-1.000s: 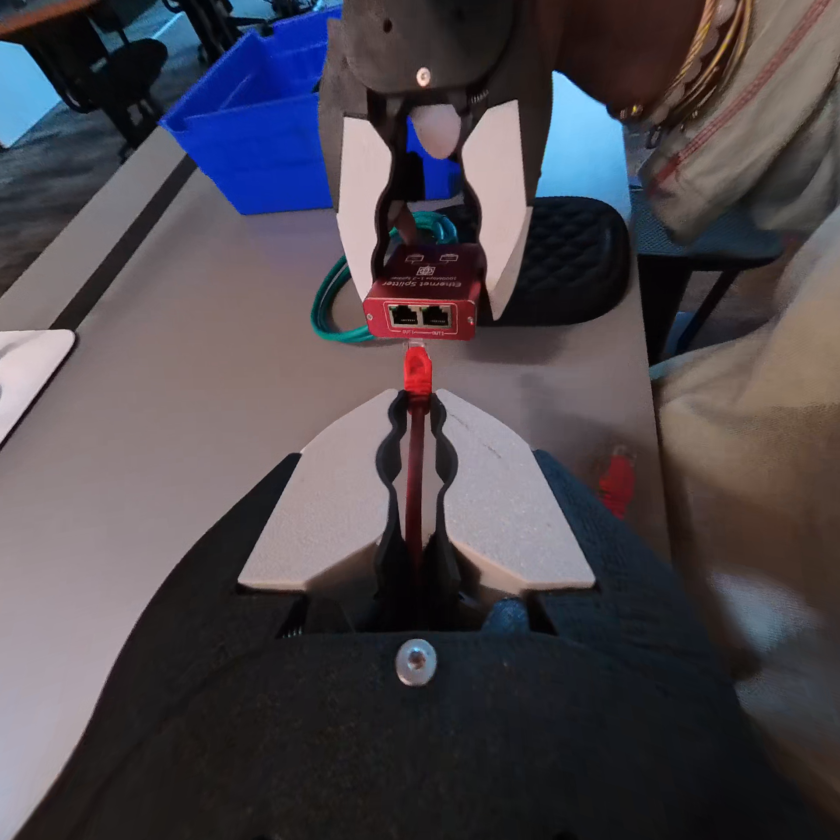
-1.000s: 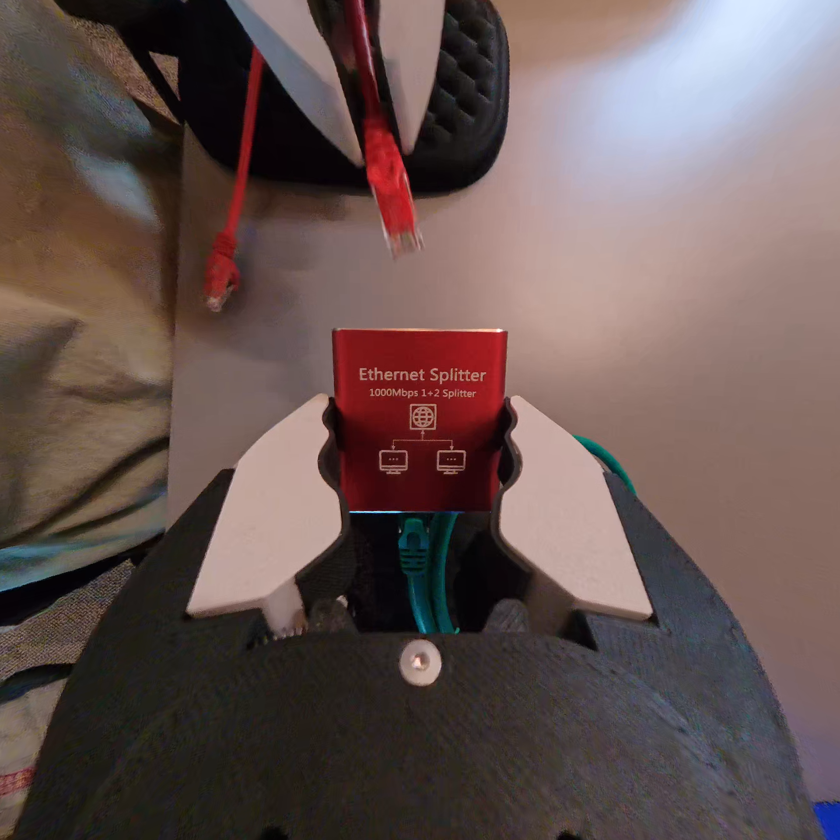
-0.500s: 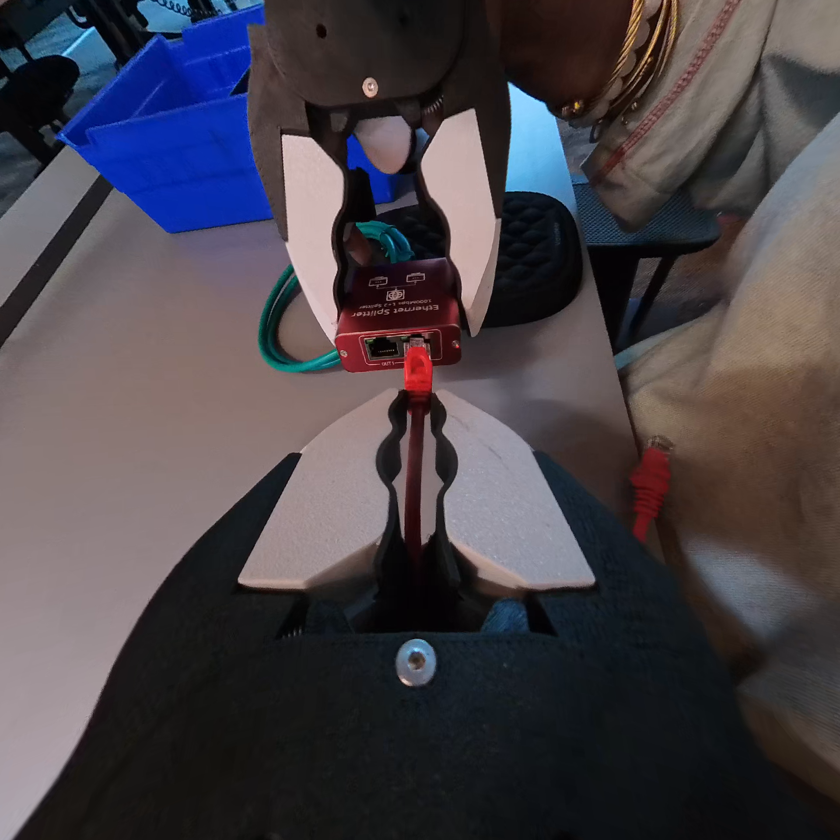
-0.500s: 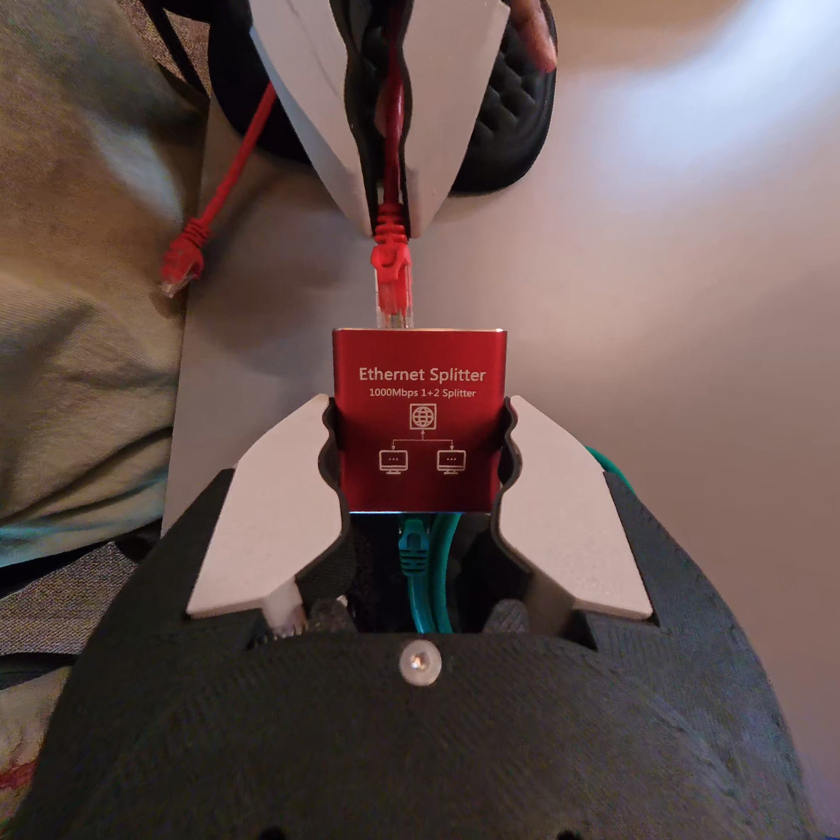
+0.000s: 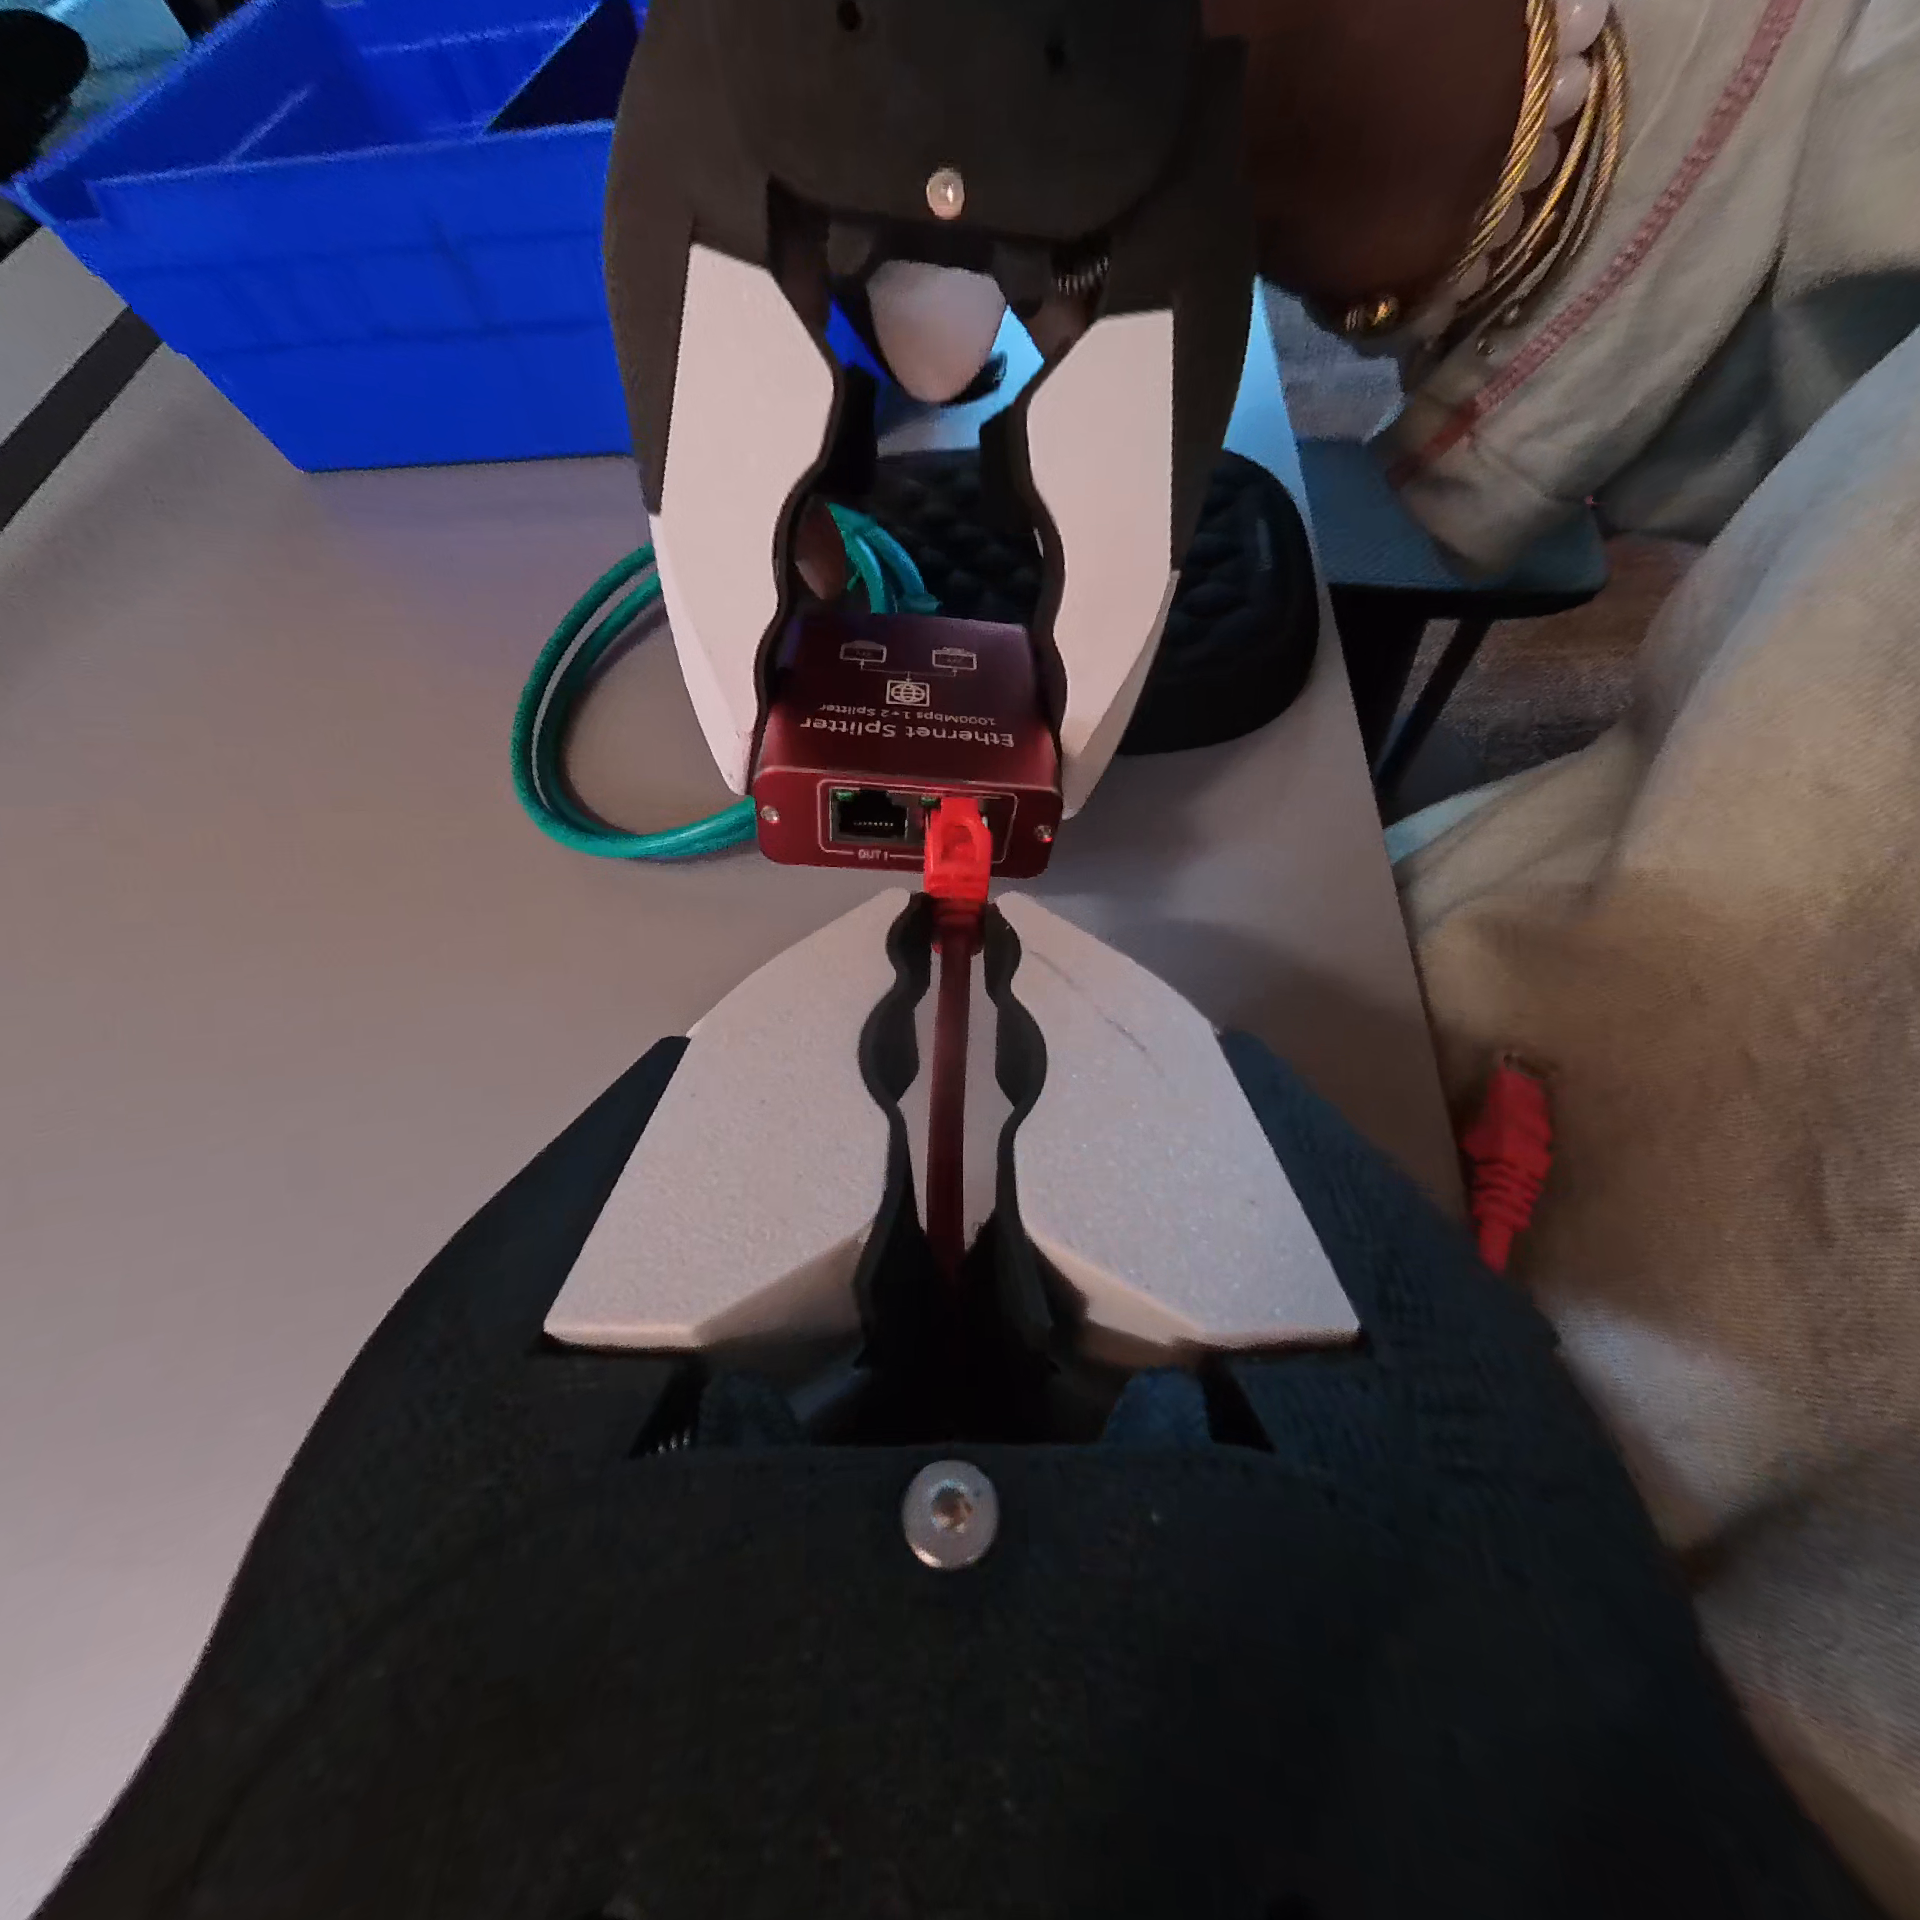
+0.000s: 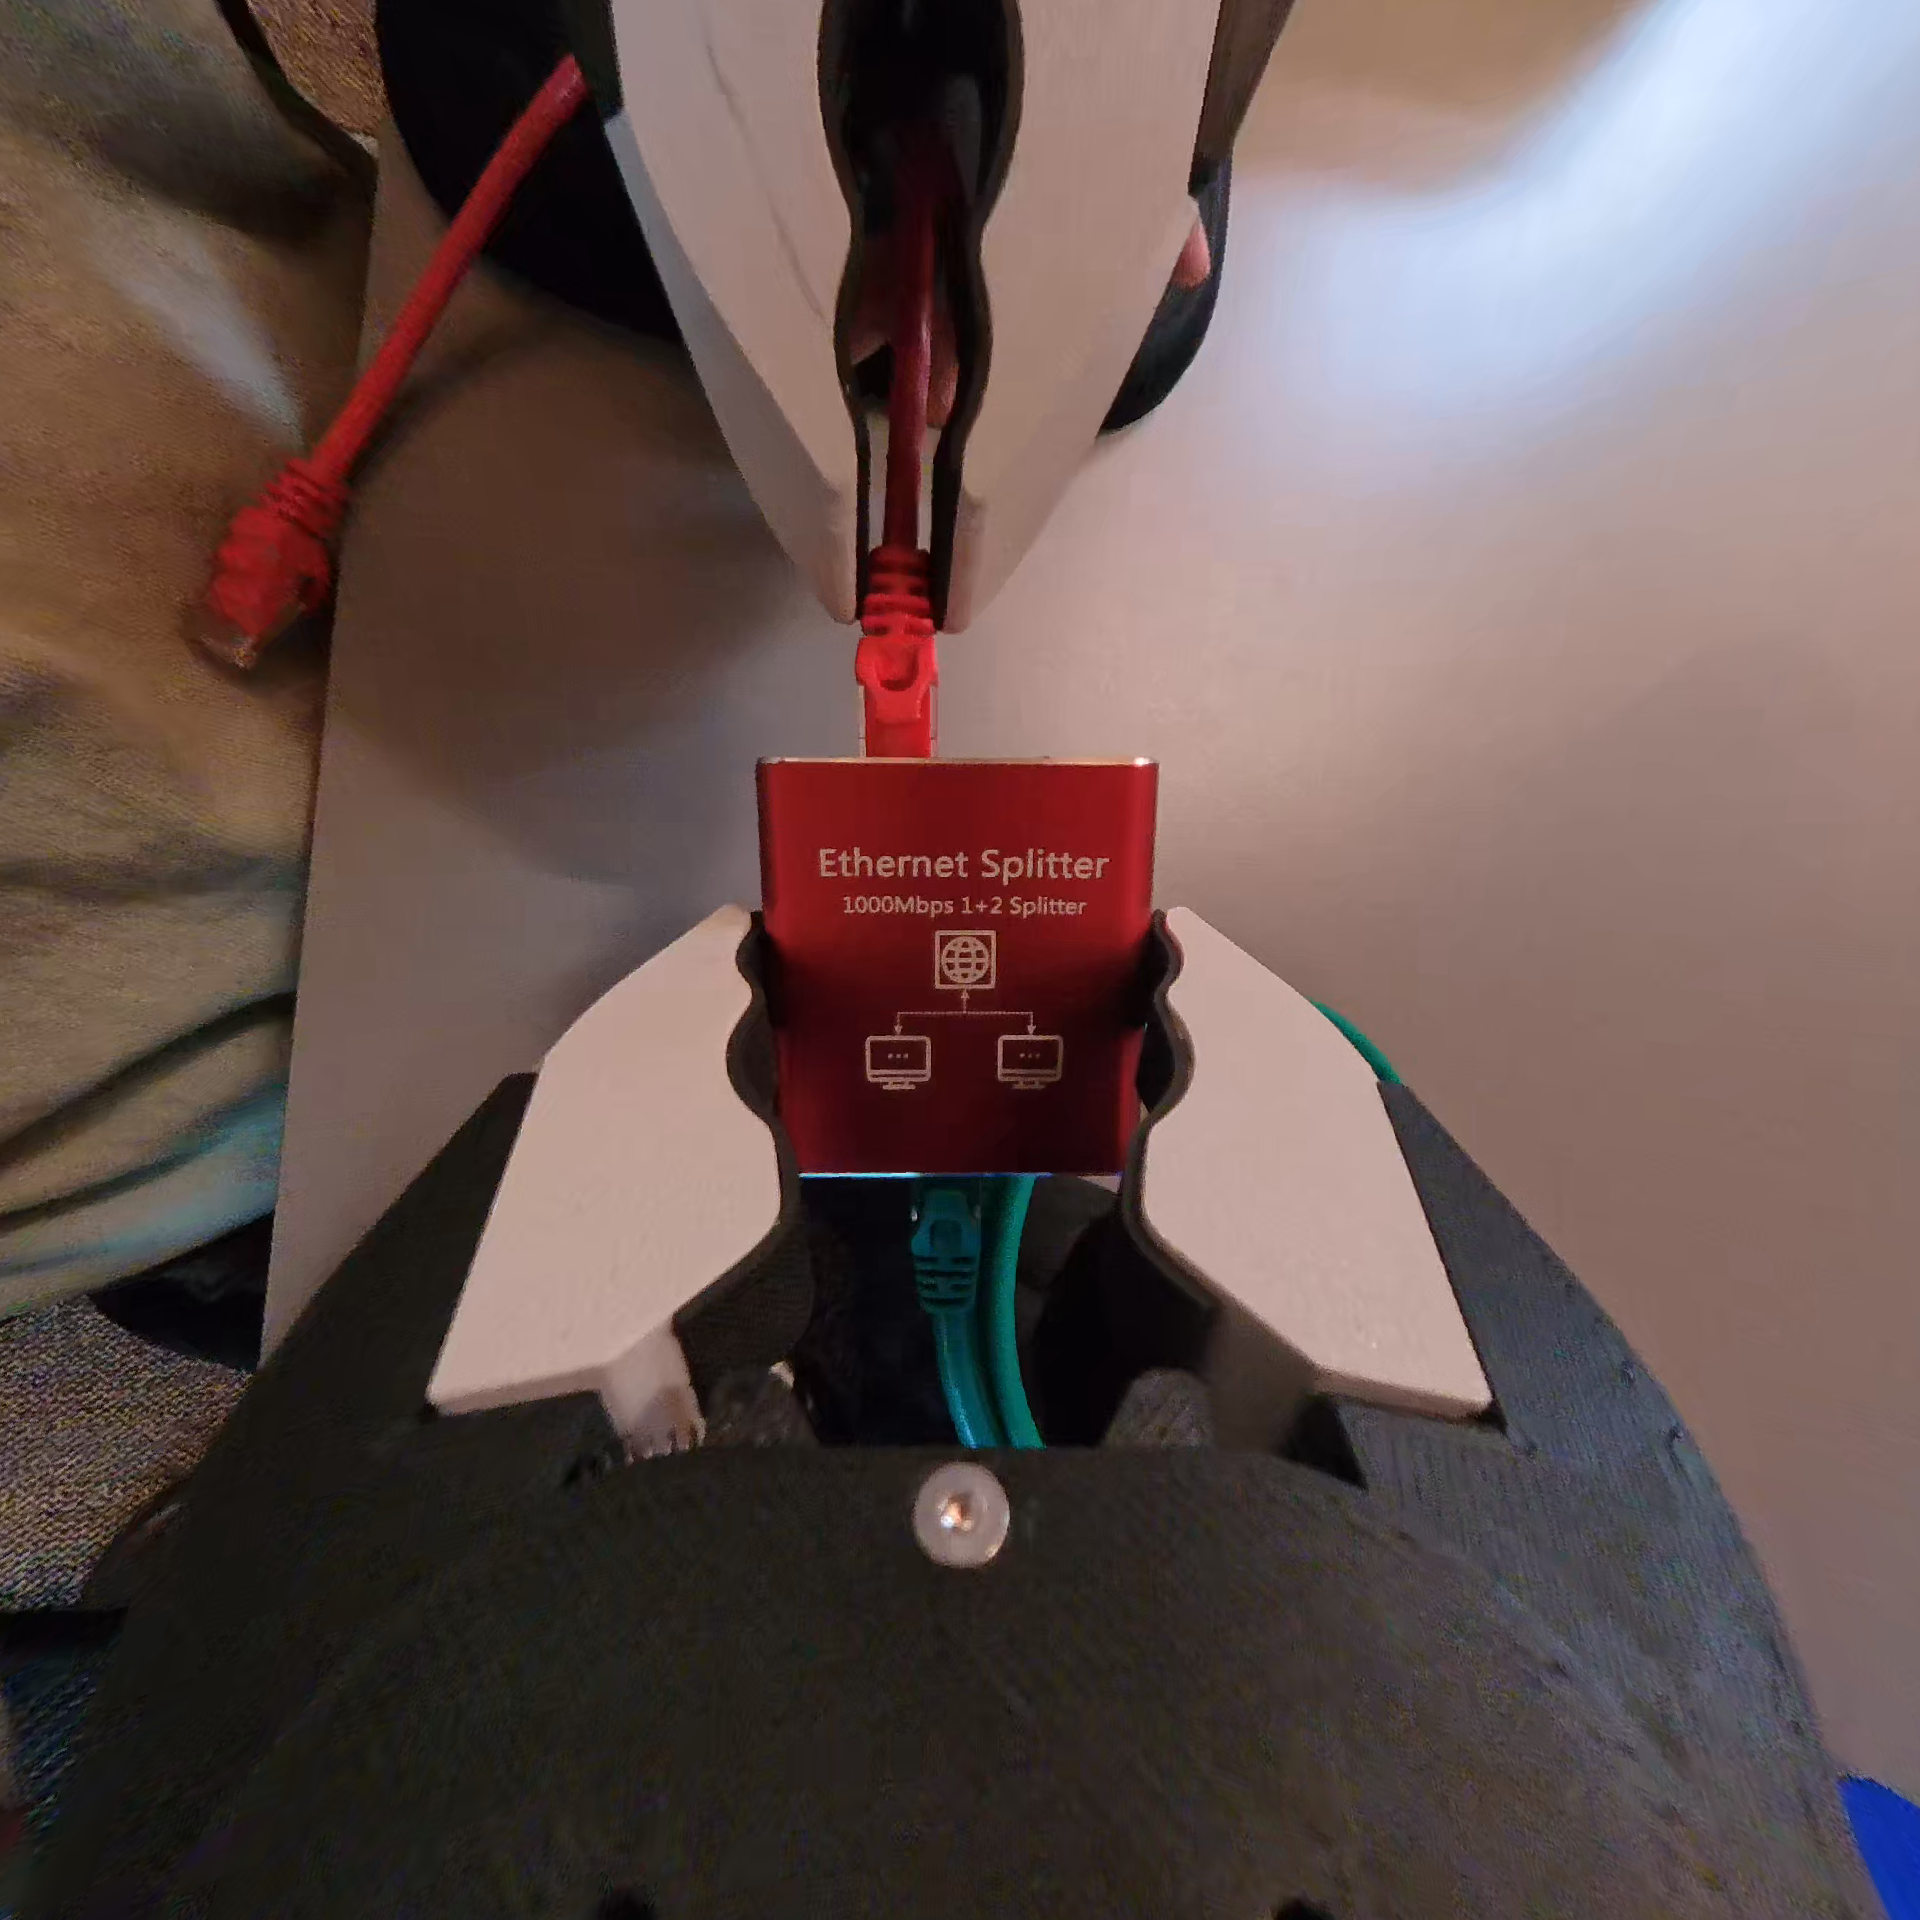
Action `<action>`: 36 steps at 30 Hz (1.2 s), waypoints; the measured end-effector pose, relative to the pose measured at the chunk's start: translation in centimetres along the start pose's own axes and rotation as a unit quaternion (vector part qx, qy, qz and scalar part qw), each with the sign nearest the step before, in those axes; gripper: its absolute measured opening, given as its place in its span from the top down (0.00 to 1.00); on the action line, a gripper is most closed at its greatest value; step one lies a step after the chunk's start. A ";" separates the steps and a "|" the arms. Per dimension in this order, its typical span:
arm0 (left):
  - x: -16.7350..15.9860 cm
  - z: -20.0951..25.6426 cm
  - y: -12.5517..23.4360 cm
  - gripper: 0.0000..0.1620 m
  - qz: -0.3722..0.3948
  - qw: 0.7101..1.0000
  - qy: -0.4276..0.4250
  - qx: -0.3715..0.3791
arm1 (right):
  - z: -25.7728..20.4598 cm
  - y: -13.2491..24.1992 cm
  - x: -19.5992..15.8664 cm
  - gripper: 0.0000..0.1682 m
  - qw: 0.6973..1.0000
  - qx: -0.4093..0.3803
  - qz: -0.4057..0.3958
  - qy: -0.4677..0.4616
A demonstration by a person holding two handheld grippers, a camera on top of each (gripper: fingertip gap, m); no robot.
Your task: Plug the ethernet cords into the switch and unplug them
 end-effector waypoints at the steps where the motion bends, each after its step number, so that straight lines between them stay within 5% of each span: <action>1: -0.2 -0.1 -0.2 0.95 -0.014 1.000 -0.005 0.004 | 0.0 -0.1 -0.1 0.59 1.000 0.000 -0.003 -0.001; 7: 0.4 -0.8 0.2 0.94 -0.011 1.000 -0.019 0.014 | 0.4 0.1 -0.1 0.59 1.000 0.000 -0.001 -0.020; 11: 2.3 -2.8 2.9 0.61 0.046 0.993 -0.017 0.109 | 1.5 0.6 0.0 0.59 0.999 -0.018 0.008 -0.045; 13: 2.9 -3.8 5.6 0.53 0.079 0.981 -0.019 0.174 | 1.8 0.3 -0.8 0.59 0.998 -0.026 -0.011 -0.049; 19: 1.0 -7.0 20.5 0.56 0.123 0.900 0.036 0.416 | 1.9 -0.6 -1.3 0.58 0.998 -0.020 -0.016 -0.060; 22: -3.5 -7.8 26.8 0.60 0.050 0.878 0.109 0.464 | 1.9 -0.8 -1.4 0.59 0.998 -0.018 -0.011 -0.067; 24: -8.6 -7.9 28.6 0.61 -0.049 0.879 0.174 0.442 | 1.9 -0.9 -1.5 0.59 0.997 -0.016 -0.011 -0.070; 29: -19.9 -8.3 31.2 0.68 -0.267 0.824 0.295 0.403 | 1.9 -1.4 -1.7 0.59 0.997 -0.010 -0.026 -0.073; 36: -25.4 -7.9 32.2 0.69 -0.405 0.757 0.355 0.370 | 1.9 -1.5 -1.8 0.58 0.997 -0.006 -0.032 -0.076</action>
Point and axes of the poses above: each gripper's, where its closed fingertips meet, y back along the fingers, x out of its top, z = x × y across the jaws, the point moved 2 cm from there along y, back along the fingers, and after that the axes turned 3 degrees about -z, right-handed, at the moved point
